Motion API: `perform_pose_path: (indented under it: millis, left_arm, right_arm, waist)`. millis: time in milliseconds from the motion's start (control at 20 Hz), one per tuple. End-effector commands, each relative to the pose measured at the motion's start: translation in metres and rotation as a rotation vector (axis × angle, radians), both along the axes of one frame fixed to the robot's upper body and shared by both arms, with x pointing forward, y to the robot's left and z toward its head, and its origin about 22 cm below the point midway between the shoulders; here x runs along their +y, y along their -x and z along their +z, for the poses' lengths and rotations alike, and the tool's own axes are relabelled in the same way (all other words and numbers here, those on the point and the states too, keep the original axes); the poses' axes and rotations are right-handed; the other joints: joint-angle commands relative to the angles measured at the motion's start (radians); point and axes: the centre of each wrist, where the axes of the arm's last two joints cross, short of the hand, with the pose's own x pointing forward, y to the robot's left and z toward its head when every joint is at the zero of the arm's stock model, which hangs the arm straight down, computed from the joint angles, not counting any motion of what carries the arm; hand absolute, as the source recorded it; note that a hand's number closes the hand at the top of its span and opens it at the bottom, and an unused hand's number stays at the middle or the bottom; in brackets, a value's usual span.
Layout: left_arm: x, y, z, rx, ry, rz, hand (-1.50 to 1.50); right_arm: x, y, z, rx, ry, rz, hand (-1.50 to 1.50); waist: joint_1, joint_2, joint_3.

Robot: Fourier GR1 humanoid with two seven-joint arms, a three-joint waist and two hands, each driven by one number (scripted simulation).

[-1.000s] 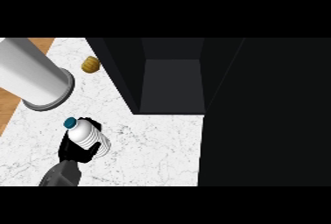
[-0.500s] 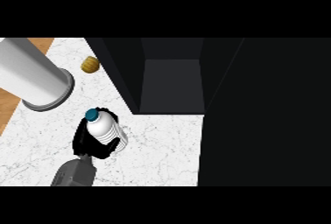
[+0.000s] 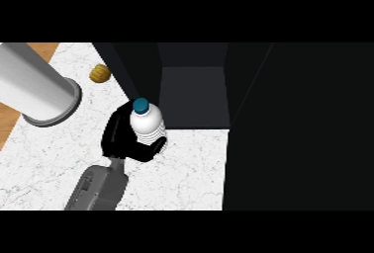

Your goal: Pick up the bottled water, place it into the cabinet and close the cabinet

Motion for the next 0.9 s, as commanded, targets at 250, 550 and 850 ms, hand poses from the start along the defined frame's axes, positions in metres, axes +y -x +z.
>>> perform_pose_path:
  millis: [250, 550, 850]
  left_arm:
    - [-0.046, -0.034, 0.042, -0.047, -0.133, 0.047, 1.50]
    - [-0.073, -0.042, 0.075, -0.080, -0.244, 0.091, 1.50]
    - [-0.072, -0.054, 0.076, -0.087, -0.321, 0.195, 1.50]
  right_arm:
    - [0.009, -0.004, -0.005, 0.001, -0.011, -0.015, -1.50]
    - [0.007, -0.011, -0.008, 0.008, -0.013, 0.019, -1.50]
    - [0.010, -0.017, -0.009, -0.014, -0.021, 0.043, -1.50]
  waist:
    - [-0.012, 0.004, 0.000]
    - [-0.034, 0.006, 0.001]
    - [-0.060, 0.012, 0.001]
